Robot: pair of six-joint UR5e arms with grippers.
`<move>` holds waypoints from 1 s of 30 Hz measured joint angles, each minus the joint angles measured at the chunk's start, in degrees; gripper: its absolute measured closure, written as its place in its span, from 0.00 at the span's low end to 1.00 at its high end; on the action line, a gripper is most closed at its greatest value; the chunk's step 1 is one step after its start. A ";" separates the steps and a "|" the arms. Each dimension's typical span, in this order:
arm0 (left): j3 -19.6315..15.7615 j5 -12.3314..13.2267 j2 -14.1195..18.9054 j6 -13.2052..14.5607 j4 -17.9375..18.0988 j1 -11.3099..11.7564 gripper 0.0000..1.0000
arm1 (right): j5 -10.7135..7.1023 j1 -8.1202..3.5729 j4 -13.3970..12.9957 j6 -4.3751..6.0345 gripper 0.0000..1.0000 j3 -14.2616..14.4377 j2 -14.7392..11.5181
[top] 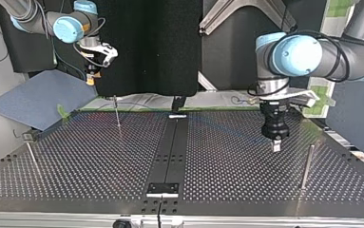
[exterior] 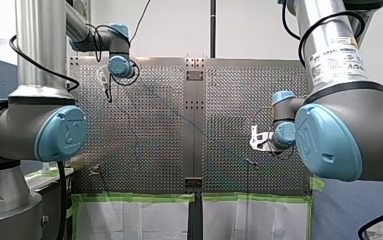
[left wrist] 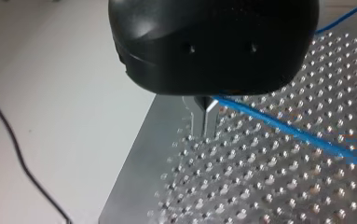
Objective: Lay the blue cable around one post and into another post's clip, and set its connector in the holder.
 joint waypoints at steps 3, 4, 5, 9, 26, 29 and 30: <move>1.09 -0.38 0.04 -0.14 -1.12 0.57 0.96 | 0.00 -0.03 0.00 0.02 0.02 0.01 0.01; 1.62 -0.46 0.11 -0.16 -1.60 0.74 0.96 | 0.00 -0.03 0.01 0.02 0.02 0.00 0.01; 2.00 -0.51 0.20 -0.19 -1.88 0.86 0.96 | 0.00 -0.03 0.01 0.03 0.02 0.00 0.01; 3.90 -0.56 0.57 -0.39 -3.09 1.25 0.96 | 0.00 -0.03 0.01 0.04 0.02 0.01 0.01; 5.67 -5.13 1.68 0.86 -7.96 3.78 0.96 | 0.00 0.00 0.01 -0.04 0.02 0.04 -0.01; 5.67 -5.05 1.75 0.71 -7.79 4.31 0.96 | 0.00 0.00 0.05 -0.05 0.02 0.03 -0.02; 5.67 -5.00 1.75 0.64 -7.64 4.49 0.96 | 0.00 0.00 0.08 -0.04 0.02 0.03 -0.03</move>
